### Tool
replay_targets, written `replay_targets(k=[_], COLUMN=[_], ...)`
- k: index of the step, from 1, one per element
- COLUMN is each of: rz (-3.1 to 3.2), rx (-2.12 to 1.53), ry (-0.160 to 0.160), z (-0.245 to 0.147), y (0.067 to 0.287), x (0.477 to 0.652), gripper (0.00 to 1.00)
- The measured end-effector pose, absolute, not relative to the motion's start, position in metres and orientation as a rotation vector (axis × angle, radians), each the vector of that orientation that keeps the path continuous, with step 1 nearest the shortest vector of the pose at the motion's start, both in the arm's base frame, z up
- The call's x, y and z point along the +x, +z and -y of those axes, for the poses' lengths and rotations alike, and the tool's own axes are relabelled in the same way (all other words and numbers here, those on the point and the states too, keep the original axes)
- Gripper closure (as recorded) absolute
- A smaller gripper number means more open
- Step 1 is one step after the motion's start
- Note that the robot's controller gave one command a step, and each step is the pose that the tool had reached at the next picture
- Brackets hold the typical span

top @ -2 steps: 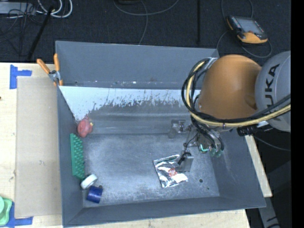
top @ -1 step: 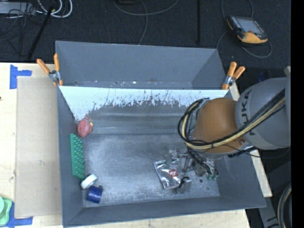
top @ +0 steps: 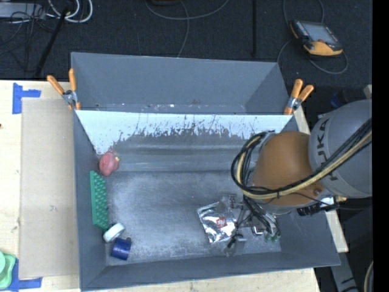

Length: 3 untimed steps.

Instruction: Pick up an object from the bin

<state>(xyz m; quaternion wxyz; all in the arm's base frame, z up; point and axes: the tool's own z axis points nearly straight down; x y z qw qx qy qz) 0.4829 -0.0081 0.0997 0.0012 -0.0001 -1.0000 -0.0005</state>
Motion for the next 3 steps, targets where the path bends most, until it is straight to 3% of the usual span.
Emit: replay_targets(k=[1,2,3], rz=[3.134,3.138,3.145], rx=[0.166,0.321,0.317], ry=[-0.001,0.001,0.001], z=[0.001,-0.002,-0.002], y=[0.099,0.072,0.072], x=[0.475,0.476,0.478], gripper=[0.00,0.00,0.00])
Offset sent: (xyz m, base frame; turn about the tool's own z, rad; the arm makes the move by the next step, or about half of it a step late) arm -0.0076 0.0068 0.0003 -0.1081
